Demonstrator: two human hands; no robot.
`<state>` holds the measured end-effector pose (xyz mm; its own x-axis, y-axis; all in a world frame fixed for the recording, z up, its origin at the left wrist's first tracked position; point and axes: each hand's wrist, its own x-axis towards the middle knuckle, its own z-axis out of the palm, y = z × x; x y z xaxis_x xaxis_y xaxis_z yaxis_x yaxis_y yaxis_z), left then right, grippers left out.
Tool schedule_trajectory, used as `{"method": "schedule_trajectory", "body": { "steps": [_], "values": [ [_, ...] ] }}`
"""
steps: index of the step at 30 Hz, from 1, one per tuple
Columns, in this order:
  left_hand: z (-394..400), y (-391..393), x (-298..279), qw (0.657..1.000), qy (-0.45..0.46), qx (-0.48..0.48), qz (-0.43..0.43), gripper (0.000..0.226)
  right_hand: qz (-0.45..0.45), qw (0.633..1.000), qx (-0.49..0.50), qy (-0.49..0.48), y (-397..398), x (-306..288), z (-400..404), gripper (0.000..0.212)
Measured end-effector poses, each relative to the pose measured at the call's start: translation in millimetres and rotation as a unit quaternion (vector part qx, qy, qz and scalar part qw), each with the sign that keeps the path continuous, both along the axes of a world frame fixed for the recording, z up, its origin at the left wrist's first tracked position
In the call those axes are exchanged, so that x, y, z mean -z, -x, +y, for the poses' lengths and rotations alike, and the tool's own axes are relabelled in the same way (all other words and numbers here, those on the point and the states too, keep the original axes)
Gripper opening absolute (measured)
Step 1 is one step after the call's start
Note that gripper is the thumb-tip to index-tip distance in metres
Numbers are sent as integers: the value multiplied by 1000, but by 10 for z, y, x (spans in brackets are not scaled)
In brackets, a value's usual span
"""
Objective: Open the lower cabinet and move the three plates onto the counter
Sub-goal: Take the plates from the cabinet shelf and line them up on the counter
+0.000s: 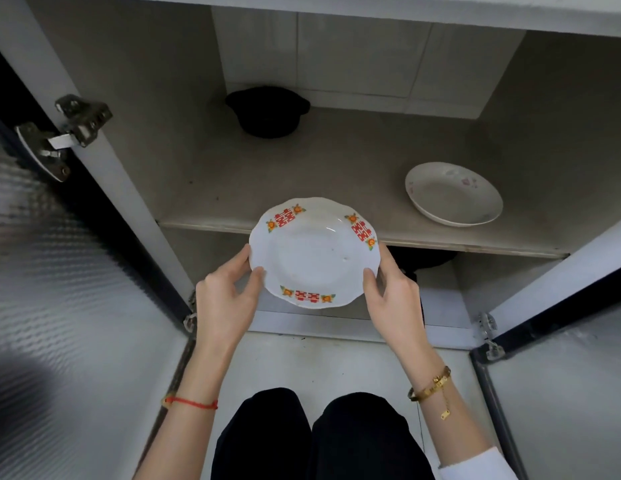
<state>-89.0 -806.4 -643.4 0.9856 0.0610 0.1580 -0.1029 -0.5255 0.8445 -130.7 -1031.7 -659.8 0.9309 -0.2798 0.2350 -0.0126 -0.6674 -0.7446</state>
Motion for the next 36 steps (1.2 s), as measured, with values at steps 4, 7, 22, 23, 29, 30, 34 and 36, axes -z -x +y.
{"method": "schedule_trajectory", "body": {
  "steps": [4, 7, 22, 23, 29, 30, 34, 36],
  "values": [
    [94, 115, -48, 999, 10, -20, 28, 43, 20, 1000, -5, -13, 79, -65, 93, 51],
    [148, 232, -268, 998, 17, -29, 55, 44, 32, 999, -13, -15, 150, -279, 153, 50],
    [602, 1314, -2363, 991, -14, -81, 109, 44, 177, 981, -44, -69, 1074, -2393, 693, 63],
    [631, 1374, -2512, 990, -14, -86, 108, 43, 184, 980, -45, -66, 1134, -2545, 726, 63],
    [767, 1735, -3461, 988, 0, -102, 118, 42, 170, 983, -51, -56, 1480, -3464, 841, 65],
    [787, 1791, -3619, 988, 7, -99, 119, 43, 169, 982, -53, -58, 1533, -3629, 858, 64],
    [845, 1965, -4221, 987, 26, -98, 123, 43, 158, 984, -60, -55, 1691, -4233, 898, 64],
    [855, 2010, -4480, 988, 28, -96, 119, 44, 148, 986, -54, -52, 1743, -4470, 909, 63]
  ]
}}
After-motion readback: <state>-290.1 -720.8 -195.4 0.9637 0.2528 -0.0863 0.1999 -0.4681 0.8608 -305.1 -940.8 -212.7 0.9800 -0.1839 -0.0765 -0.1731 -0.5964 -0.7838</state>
